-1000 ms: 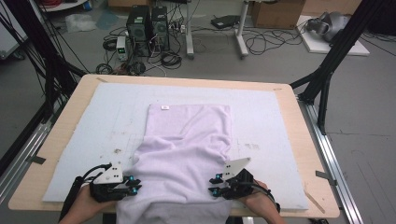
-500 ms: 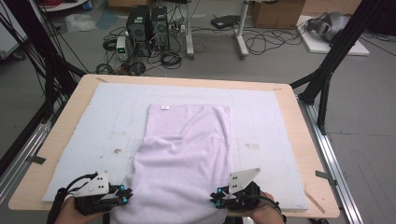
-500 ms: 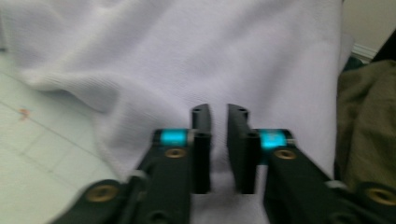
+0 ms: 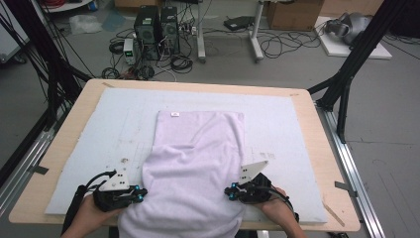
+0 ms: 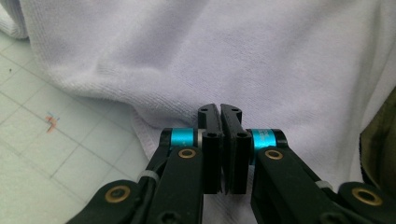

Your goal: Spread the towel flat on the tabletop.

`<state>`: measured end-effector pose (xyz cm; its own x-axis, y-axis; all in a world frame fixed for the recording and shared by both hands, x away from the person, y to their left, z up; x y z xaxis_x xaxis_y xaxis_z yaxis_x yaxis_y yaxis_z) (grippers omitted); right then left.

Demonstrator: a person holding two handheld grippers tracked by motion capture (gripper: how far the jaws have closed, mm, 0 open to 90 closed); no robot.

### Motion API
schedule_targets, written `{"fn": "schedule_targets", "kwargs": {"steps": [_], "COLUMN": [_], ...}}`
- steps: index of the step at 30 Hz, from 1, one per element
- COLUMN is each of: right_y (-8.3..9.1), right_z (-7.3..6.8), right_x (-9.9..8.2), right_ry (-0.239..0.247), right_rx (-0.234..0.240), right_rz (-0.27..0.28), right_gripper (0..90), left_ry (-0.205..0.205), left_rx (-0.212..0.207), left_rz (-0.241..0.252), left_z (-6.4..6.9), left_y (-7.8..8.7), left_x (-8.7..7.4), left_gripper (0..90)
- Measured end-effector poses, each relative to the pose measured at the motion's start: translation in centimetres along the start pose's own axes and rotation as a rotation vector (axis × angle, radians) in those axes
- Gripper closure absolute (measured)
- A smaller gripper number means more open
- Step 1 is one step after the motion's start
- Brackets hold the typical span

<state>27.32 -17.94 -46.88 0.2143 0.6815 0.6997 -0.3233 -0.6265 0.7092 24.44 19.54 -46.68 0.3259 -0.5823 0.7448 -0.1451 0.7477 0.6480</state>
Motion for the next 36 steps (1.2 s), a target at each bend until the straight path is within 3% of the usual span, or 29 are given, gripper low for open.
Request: {"fn": "schedule_targets", "kwargs": {"steps": [5,7,9,14,21,24,27,28,32,36], "right_y": [0.9,1.4,1.6,1.1,0.2,-0.4,-0.9,-1.0,-1.0,-1.1], "right_z": [-0.8,-0.6,0.0,1.5,3.8,4.5,4.9,5.0,5.1,5.0], "right_x": [-0.6,-0.7,-0.5,0.5,1.4,1.1,0.7,0.7,0.6,0.4], "right_ry": [0.004,-0.010,-0.031,-0.056,-0.103,-0.124,-0.149,-0.146,-0.146,-0.146], "right_rx": [0.023,0.022,-0.002,-0.040,-0.084,-0.084,-0.083,-0.085,-0.089,-0.095], "right_rz": [0.005,0.023,0.034,0.064,0.075,0.053,0.029,0.024,0.020,0.009], "right_gripper": [89.4,84.2,80.6,73.0,67.7,66.4,65.7,65.7,65.2,64.7], "left_ry": [-0.011,-0.002,0.006,0.046,0.161,0.181,0.177,0.171,0.178,0.145], "left_rx": [-0.013,-0.012,0.018,0.073,0.091,0.076,0.065,0.066,0.073,0.029], "left_rz": [0.027,0.048,0.060,0.108,0.118,0.123,0.123,0.130,0.180,0.158], "left_z": [1.2,1.0,0.3,-2.0,-5.9,-7.0,-7.5,-7.5,-6.9,-5.6], "left_y": [1.2,1.6,2.0,2.5,0.5,-0.2,-0.5,-0.6,-1.3,-3.5], "left_x": [-0.2,0.0,0.4,1.5,2.4,3.0,3.9,4.3,6.5,8.3], "left_gripper": [87.0,83.1,72.1,63.0,52.6,58.1,84.0,88.7,89.5,89.5]}}
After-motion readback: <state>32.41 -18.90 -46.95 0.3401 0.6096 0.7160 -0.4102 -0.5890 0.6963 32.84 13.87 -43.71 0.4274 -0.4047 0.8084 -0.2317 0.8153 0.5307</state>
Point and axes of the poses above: each handheld gripper's, and its own axes: y roughly backward along the jaws, x roughly out of its top, z roughly to its right, the point moved 4 cm from there along -y, roughly forward along the jaws, and after that the axes turned 12 degrees about -x, right-handed, at the moved point
